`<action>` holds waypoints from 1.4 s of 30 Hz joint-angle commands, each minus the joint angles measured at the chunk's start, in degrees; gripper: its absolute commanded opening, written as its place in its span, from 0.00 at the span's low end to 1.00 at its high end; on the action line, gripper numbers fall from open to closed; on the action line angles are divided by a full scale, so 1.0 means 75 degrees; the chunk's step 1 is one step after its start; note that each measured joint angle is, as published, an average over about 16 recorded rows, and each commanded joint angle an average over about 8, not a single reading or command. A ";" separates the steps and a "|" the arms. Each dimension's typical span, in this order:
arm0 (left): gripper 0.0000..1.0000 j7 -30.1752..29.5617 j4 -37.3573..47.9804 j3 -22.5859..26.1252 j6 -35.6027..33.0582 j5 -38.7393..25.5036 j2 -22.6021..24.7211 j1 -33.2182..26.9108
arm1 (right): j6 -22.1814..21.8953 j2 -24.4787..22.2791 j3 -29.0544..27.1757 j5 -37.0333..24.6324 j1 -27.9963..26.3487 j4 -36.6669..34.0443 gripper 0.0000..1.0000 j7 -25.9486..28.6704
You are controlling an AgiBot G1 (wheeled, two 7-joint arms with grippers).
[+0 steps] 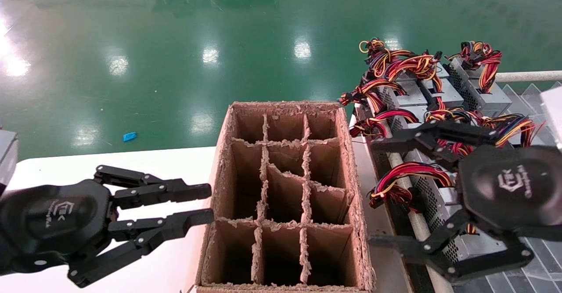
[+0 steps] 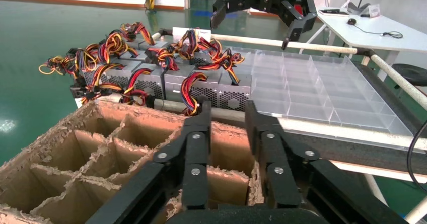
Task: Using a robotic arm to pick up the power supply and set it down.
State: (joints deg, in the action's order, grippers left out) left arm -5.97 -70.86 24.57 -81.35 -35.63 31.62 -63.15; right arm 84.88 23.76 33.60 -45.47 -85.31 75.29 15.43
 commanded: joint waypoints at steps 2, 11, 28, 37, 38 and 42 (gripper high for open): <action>1.00 0.0000 0.0000 0.0000 0.0000 0.0000 0.0000 0.0000 | 0.0013 0.0182 -0.0285 0.0058 0.0385 -0.0028 1.00 -0.0076; 1.00 0.0000 0.0000 0.0000 0.0000 0.0000 0.0000 0.0000 | 0.0053 0.0734 -0.1146 0.0235 0.1549 -0.0111 1.00 -0.0305; 1.00 0.0000 0.0002 -0.0001 0.0001 0.0001 0.0000 0.0002 | 0.0105 0.1583 -0.2487 0.0509 0.3360 -0.0247 1.00 -0.0650; 1.00 0.0001 0.0002 -0.0001 0.0002 0.0001 -0.0001 0.0002 | 0.0107 0.1571 -0.2470 0.0523 0.3330 -0.0246 1.00 -0.0646; 1.00 0.0001 0.0002 -0.0001 0.0002 0.0001 -0.0001 0.0002 | 0.0107 0.1565 -0.2459 0.0522 0.3316 -0.0245 1.00 -0.0644; 1.00 0.0001 0.0002 -0.0001 0.0002 0.0001 0.0000 0.0002 | 0.0107 0.1544 -0.2424 0.0515 0.3269 -0.0241 1.00 -0.0637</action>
State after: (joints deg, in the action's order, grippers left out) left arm -5.96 -70.85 24.56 -81.33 -35.62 31.62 -63.13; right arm 85.68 35.37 15.38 -41.61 -60.74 73.47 10.64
